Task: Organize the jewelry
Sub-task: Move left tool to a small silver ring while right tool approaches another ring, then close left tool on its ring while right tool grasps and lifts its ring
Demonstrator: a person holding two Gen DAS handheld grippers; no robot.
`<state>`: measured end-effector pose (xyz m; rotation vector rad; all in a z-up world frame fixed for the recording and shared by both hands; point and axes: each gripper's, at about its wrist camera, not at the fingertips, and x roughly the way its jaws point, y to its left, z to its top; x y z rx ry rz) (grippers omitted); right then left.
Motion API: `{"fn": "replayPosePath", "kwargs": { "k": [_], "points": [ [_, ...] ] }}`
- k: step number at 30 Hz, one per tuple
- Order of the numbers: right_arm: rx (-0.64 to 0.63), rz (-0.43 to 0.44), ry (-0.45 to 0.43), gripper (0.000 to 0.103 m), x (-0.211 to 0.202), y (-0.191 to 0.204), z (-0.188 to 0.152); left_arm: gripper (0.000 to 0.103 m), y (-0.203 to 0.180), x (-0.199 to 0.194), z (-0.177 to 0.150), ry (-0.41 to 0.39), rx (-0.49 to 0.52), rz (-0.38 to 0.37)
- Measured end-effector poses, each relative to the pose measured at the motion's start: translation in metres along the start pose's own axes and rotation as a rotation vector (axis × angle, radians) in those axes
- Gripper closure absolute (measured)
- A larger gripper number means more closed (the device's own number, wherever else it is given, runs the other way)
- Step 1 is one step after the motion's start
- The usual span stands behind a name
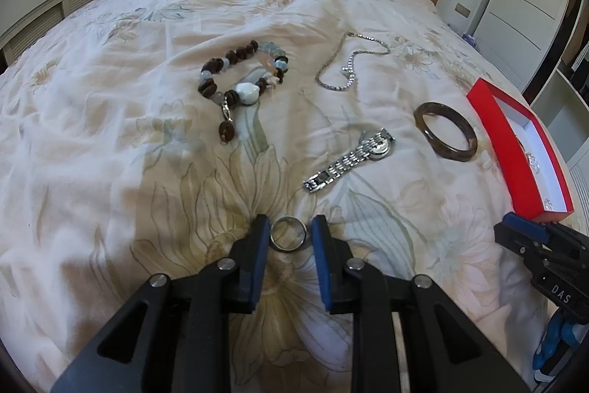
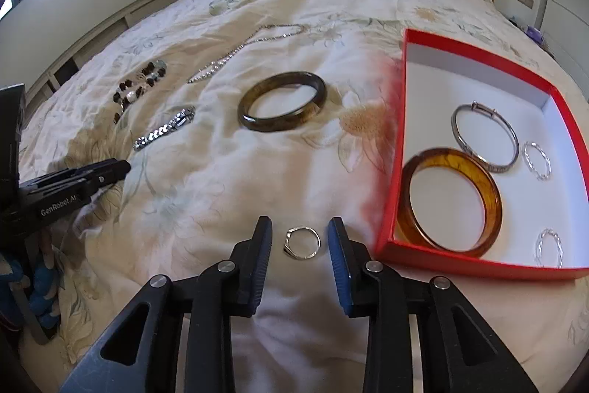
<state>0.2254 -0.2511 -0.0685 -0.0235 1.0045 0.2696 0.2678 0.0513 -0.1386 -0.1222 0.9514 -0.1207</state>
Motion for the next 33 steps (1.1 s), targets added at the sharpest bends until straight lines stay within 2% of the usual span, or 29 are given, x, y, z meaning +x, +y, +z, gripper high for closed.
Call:
{"fn": "replayPosePath", "kwargs": {
  "k": [5, 13, 18, 33],
  "points": [
    [0.000, -0.005, 0.009, 0.083, 0.002, -0.002, -0.003, 0.084, -0.001, 0.000, 0.000, 0.002, 0.005, 0.005],
    [-0.040, -0.043, 0.046, 0.083, 0.005, 0.005, 0.000, 0.084, -0.005, 0.000, -0.001, -0.002, 0.028, 0.031],
    [-0.031, -0.023, 0.051, 0.083, 0.004, 0.002, 0.001, 0.084, -0.009, 0.001, 0.000, 0.000, 0.041, 0.049],
    [-0.053, 0.013, 0.001, 0.083, -0.020, 0.011, 0.015, 0.084, -0.017, -0.010, 0.003, -0.017, 0.072, 0.045]
  ]
}}
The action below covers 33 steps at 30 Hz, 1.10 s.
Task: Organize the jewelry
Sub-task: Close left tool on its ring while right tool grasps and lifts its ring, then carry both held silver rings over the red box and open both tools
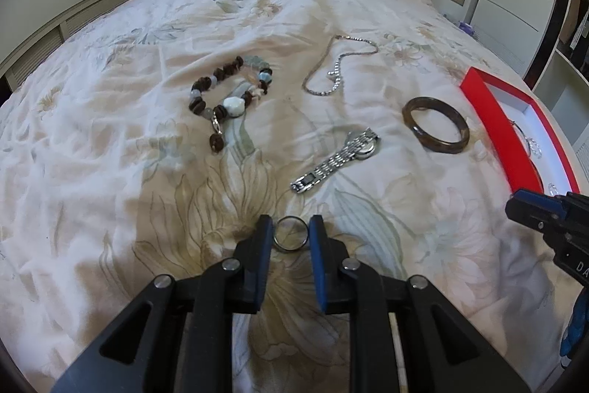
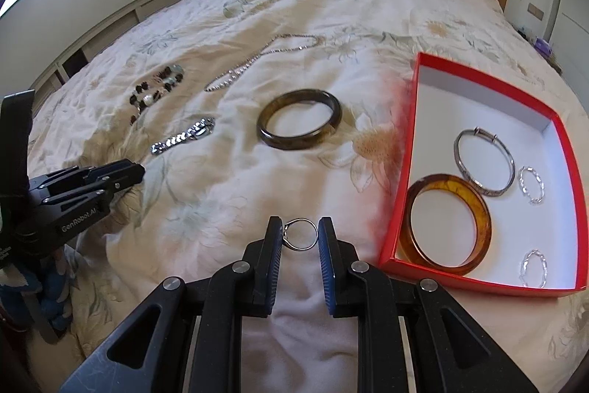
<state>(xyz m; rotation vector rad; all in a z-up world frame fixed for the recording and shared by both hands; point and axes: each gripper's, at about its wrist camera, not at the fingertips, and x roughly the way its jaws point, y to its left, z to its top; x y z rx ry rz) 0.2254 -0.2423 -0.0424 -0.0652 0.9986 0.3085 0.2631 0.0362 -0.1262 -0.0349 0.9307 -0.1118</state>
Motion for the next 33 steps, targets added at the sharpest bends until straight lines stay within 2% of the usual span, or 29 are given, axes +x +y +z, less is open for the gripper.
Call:
{"fn": "replayPosePath", "kwargs": {
  "k": [23, 33],
  "points": [
    [-0.036, -0.001, -0.082, 0.083, -0.063, 0.018, 0.008, 0.084, -0.013, -0.052, 0.002, -0.063, 0.008, -0.026],
    [-0.016, -0.012, -0.124, 0.083, -0.092, 0.008, 0.004, 0.084, -0.041, -0.074, 0.009, -0.088, 0.046, -0.061]
  ]
}}
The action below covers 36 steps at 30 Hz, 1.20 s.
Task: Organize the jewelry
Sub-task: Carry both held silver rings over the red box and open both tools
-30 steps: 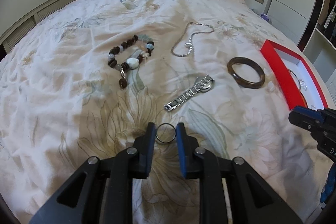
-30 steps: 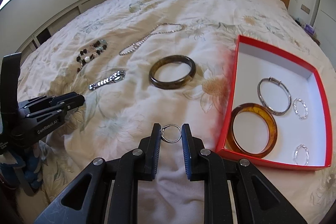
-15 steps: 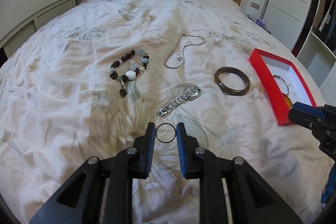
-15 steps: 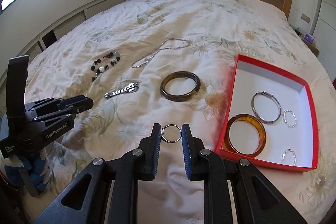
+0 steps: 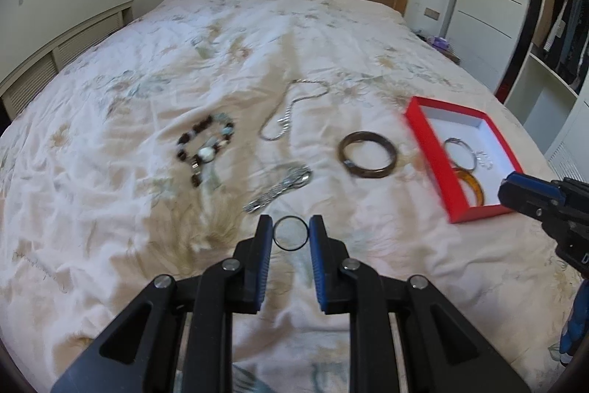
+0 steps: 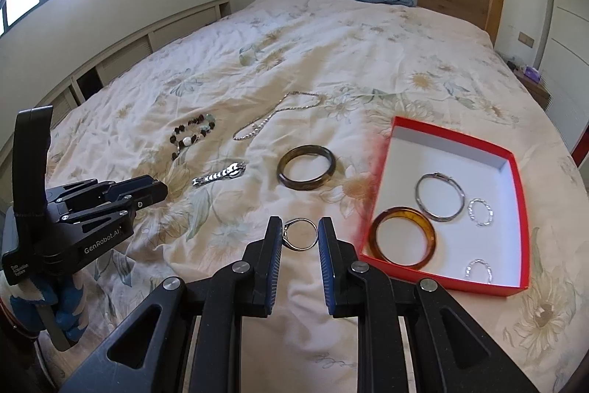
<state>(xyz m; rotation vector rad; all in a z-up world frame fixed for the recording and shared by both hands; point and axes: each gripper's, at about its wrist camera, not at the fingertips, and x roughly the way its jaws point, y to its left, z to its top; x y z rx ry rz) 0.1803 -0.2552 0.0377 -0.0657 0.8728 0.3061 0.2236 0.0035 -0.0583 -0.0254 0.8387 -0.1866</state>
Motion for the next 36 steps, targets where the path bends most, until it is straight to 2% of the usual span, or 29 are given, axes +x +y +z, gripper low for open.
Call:
{"fn": "replayPosePath", "kwargs": {
  "k": [3, 8, 13, 19, 24, 27, 36],
  "points": [
    [0.024, -0.012, -0.004, 0.083, -0.006, -0.015, -0.002, 0.084, -0.019, 0.001, 0.009, -0.005, 0.027, -0.033],
    [0.083, -0.068, 0.003, 0.083, -0.008, -0.062, -0.008, 0.084, -0.063, 0.012, 0.031, -0.016, 0.071, -0.111],
    [0.126, -0.125, 0.024, 0.083, 0.005, -0.122, -0.005, 0.084, -0.119, 0.041, 0.055, -0.008, 0.142, -0.193],
    [0.137, -0.127, 0.059, 0.083, 0.042, -0.181, 0.016, 0.084, -0.183, 0.092, 0.088, 0.019, 0.212, -0.264],
    [0.132, -0.104, 0.117, 0.083, 0.087, -0.220, 0.038, 0.084, -0.219, 0.145, 0.120, 0.070, 0.241, -0.246],
    [0.123, -0.078, 0.166, 0.083, 0.112, -0.236, 0.047, 0.084, -0.232, 0.172, 0.130, 0.121, 0.262, -0.199],
    [0.028, -0.081, 0.222, 0.083, 0.144, -0.247, 0.054, 0.084, -0.229, 0.222, 0.125, 0.258, 0.233, -0.137]
  ]
}}
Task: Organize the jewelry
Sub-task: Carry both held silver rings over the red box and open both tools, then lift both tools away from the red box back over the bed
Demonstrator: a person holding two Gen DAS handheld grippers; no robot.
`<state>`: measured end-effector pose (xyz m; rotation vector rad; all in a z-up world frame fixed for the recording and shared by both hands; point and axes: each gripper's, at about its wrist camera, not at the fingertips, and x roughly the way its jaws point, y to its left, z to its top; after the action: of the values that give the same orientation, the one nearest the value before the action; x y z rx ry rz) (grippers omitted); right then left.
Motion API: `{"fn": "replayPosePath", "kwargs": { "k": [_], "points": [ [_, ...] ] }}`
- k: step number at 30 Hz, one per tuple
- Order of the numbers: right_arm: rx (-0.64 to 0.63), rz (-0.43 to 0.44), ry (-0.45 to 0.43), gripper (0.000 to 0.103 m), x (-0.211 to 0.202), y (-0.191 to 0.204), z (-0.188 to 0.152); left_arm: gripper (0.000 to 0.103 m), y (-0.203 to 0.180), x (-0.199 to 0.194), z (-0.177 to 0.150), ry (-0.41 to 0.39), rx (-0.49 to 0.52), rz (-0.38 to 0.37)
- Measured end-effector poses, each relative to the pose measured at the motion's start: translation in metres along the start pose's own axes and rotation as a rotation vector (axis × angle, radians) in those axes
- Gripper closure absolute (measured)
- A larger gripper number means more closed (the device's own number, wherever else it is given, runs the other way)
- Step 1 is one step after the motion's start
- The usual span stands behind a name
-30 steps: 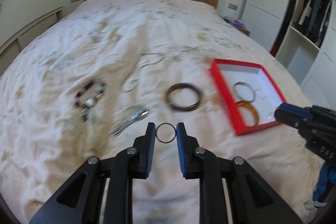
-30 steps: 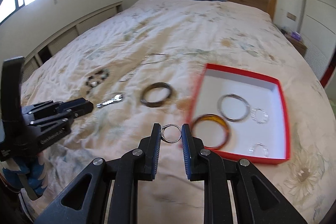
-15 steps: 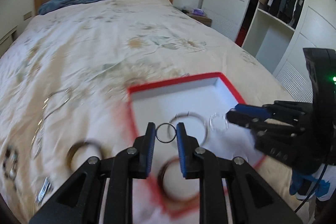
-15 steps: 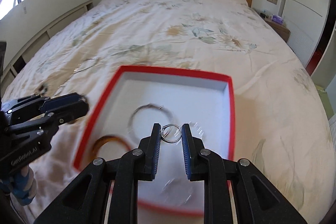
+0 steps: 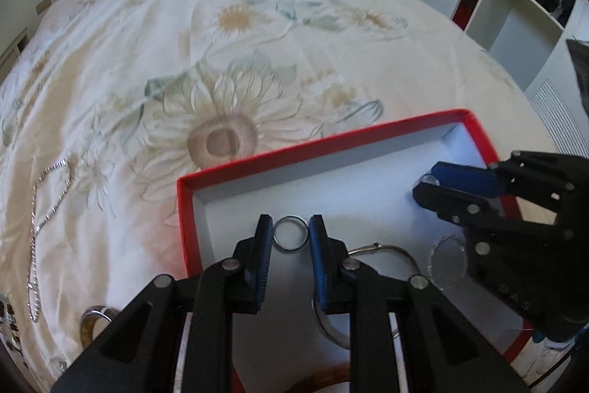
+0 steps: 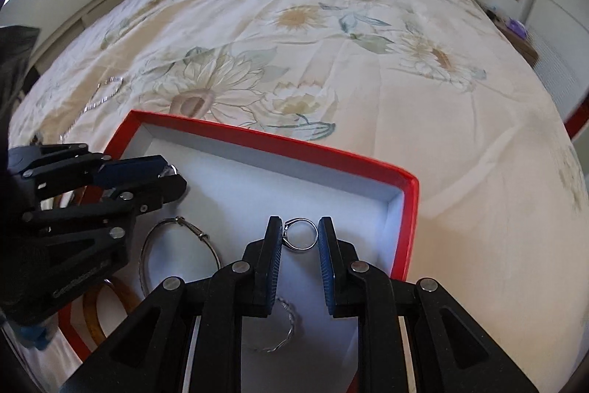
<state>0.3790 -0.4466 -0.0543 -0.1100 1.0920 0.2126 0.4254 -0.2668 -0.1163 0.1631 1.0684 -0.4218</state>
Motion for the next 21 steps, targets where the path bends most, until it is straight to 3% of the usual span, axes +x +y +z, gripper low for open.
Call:
{"fn": "replayPosePath", "kwargs": {
  "k": [10, 14, 21],
  "points": [
    [-0.185, -0.012, 0.027, 0.081, 0.003, 0.007, -0.004, 0.083, 0.010, 0.004, 0.001, 0.013, -0.042, -0.035],
    [-0.181, -0.016, 0.019, 0.073, -0.009, 0.008, -0.007, 0.083, 0.013, -0.004, 0.000, -0.001, -0.069, -0.053],
    [-0.122, -0.010, -0.031, 0.073, -0.054, 0.015, -0.021, 0.081, 0.013, -0.055, -0.021, -0.071, -0.068, -0.062]
  ]
}}
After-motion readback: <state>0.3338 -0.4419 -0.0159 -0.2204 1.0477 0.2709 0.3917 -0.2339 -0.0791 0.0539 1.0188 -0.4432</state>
